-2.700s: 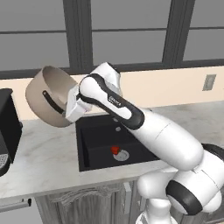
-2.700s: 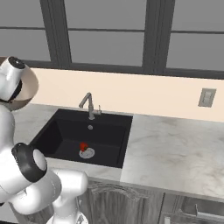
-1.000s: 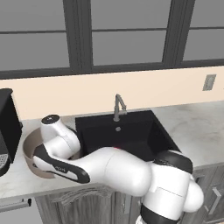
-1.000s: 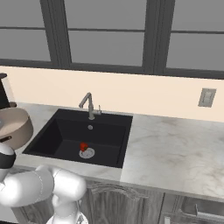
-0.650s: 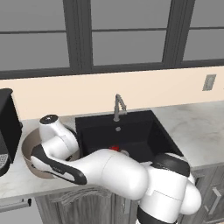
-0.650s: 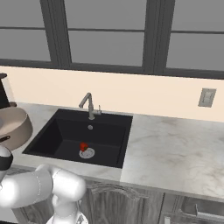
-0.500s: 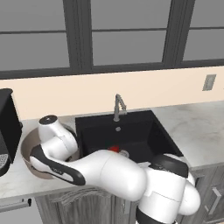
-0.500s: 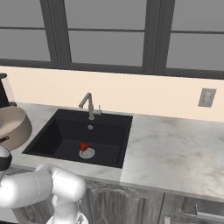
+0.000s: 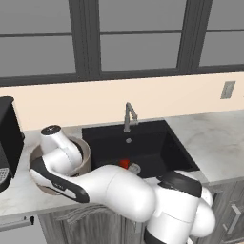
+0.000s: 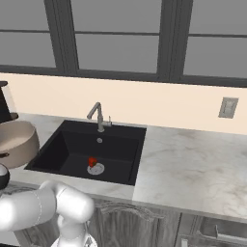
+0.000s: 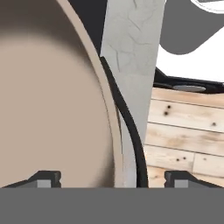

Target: Dump the bell pepper from the pot into the sink. Then turn on the water and wash the bell pepper. Then turn off the water and put the bell pepper back in the pot.

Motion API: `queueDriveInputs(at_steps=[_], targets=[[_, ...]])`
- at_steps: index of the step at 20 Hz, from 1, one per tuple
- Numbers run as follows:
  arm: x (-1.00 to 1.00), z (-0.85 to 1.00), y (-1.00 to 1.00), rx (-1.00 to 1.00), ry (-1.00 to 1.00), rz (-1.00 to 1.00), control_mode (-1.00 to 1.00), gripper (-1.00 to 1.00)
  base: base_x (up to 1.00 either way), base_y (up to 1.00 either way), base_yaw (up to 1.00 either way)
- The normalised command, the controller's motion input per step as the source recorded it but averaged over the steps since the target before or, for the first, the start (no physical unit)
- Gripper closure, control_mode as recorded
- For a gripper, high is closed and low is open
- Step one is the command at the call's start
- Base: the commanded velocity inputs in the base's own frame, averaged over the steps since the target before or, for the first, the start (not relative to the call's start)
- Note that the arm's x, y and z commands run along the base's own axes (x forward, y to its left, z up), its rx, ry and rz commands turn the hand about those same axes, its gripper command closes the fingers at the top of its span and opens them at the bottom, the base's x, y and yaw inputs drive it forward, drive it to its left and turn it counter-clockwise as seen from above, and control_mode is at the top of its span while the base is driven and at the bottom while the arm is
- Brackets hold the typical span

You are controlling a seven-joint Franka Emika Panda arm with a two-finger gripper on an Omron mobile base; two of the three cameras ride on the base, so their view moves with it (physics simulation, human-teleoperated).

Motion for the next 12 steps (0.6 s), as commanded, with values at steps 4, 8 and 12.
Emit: queueDriveInputs(at_steps=[4,8,12], targets=[[-0.01,0.28,-0.06,0.0,0.0,-0.02,-1.0,-1.0,0.0,0.0,0.0],[-0.19,0.73,-0.09,0.0,-0.01,-0.02,-1.0,-1.0,0.0,0.0,0.0],[-0.45,1.0,-0.19,0.02,-0.08,-0.05,-1.0,-1.0,0.0,0.0,0.0]])
